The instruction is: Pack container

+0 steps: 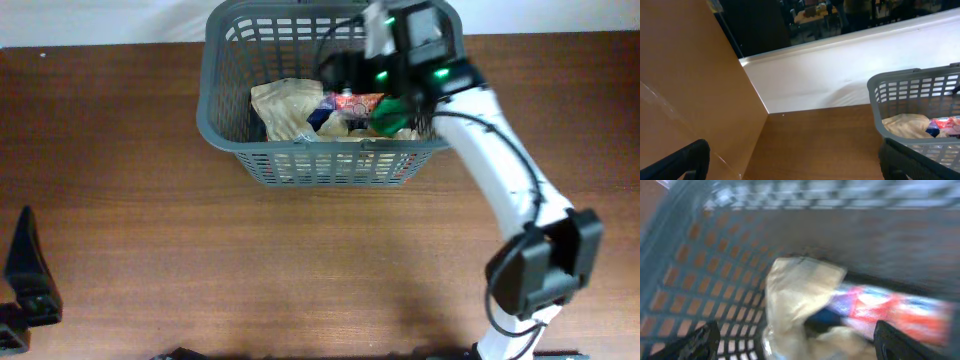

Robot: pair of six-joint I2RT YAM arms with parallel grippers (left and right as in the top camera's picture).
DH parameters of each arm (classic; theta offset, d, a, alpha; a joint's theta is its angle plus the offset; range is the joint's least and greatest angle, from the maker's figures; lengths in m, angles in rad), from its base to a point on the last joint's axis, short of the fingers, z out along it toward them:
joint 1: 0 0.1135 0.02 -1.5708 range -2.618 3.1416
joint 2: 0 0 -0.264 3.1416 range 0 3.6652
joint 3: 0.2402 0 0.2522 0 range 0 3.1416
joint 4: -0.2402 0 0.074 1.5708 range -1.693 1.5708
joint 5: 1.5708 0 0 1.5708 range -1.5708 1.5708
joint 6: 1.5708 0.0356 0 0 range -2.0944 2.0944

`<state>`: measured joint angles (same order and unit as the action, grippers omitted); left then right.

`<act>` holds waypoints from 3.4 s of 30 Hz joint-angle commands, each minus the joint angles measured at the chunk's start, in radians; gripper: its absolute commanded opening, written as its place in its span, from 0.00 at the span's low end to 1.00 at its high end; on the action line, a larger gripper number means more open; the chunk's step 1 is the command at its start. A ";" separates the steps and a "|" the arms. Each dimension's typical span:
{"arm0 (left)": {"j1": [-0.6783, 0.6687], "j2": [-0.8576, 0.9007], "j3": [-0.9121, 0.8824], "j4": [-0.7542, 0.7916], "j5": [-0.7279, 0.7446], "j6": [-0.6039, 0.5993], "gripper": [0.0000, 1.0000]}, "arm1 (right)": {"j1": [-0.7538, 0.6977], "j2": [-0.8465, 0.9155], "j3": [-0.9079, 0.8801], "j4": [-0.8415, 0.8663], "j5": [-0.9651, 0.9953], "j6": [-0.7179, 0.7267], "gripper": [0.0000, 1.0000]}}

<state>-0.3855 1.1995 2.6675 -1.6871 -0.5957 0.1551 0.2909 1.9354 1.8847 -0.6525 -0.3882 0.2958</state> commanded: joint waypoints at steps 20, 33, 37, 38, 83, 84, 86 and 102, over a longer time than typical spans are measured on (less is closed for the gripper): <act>0.003 0.002 -0.003 0.000 -0.014 -0.016 0.99 | -0.642 -0.259 0.163 -0.455 0.169 -0.327 0.84; 0.003 0.002 -0.003 0.000 -0.014 -0.016 0.99 | -0.652 -0.702 0.163 -0.542 0.325 -0.340 0.95; 0.003 0.002 -0.003 0.000 -0.014 -0.016 0.99 | -0.652 -0.860 0.162 -0.608 0.322 -0.345 0.95; 0.003 0.002 -0.003 0.000 -0.014 -0.016 0.99 | -0.652 -0.894 0.162 -0.638 0.322 -0.350 0.96; 0.003 0.002 -0.003 0.000 -0.014 -0.016 0.99 | -0.652 -1.069 -1.162 0.011 0.192 0.029 0.99; 0.003 0.002 -0.003 0.000 -0.014 -0.016 0.99 | -0.651 -1.061 -1.162 0.015 0.176 -0.014 0.99; 0.003 0.002 -0.003 0.000 -0.014 -0.016 0.99 | -0.652 -1.058 -1.162 0.019 0.154 -0.098 0.99; 0.003 0.002 -0.003 0.000 -0.014 -0.016 0.99 | -0.402 -1.532 -1.270 0.043 0.283 -0.568 0.99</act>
<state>-0.3855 1.1995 2.6667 -1.6871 -0.5961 0.1547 -0.1249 0.4858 0.6857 -0.6048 -0.1394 -0.2157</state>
